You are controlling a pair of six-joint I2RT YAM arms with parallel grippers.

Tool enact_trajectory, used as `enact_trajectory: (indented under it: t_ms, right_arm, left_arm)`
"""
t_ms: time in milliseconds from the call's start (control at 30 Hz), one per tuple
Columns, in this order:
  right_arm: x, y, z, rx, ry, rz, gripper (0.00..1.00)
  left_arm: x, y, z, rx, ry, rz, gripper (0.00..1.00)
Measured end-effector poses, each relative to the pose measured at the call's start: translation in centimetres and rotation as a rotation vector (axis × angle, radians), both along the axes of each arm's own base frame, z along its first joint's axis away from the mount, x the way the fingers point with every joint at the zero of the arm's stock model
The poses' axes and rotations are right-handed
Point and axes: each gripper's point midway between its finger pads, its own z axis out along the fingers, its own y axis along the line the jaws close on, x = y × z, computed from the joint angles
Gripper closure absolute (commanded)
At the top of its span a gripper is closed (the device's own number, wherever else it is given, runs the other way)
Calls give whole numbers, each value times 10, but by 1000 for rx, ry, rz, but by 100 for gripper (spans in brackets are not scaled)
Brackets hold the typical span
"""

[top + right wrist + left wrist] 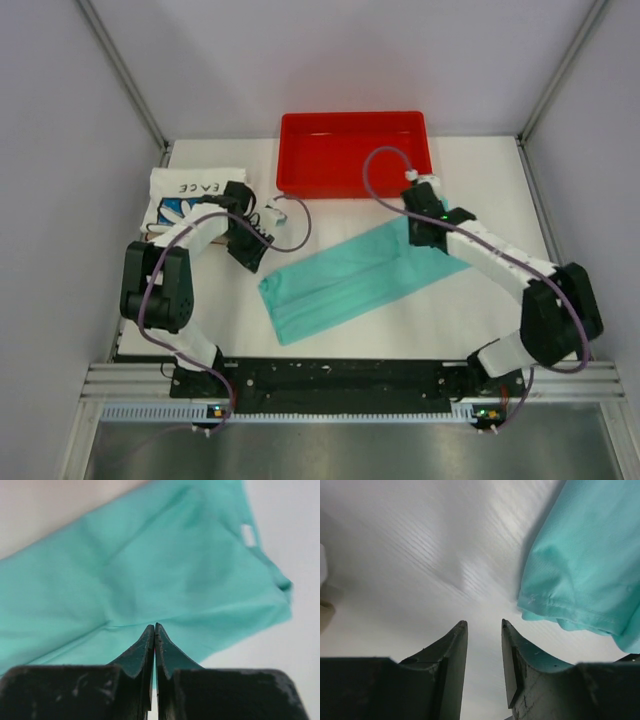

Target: Fold and stack the t-shirts

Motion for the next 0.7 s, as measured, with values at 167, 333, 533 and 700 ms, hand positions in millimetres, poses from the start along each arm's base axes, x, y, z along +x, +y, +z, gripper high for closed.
enact_trajectory:
  t_ms: [167, 333, 533, 700]
  right_arm:
    - [-15, -98, -4, 105, -30, -297, 100]
    - [-39, -159, -49, 218, 63, -523, 100]
    - [-28, -176, -77, 352, 126, -620, 100]
    - [14, -187, -80, 417, 136, -638, 100]
  left_arm:
    - [20, -24, 18, -71, -48, -33, 66]
    - [8, -57, 13, -61, -55, -172, 73]
    - [-20, -55, -15, 33, 7, -290, 74]
    - [-41, -45, -28, 101, 26, -378, 73]
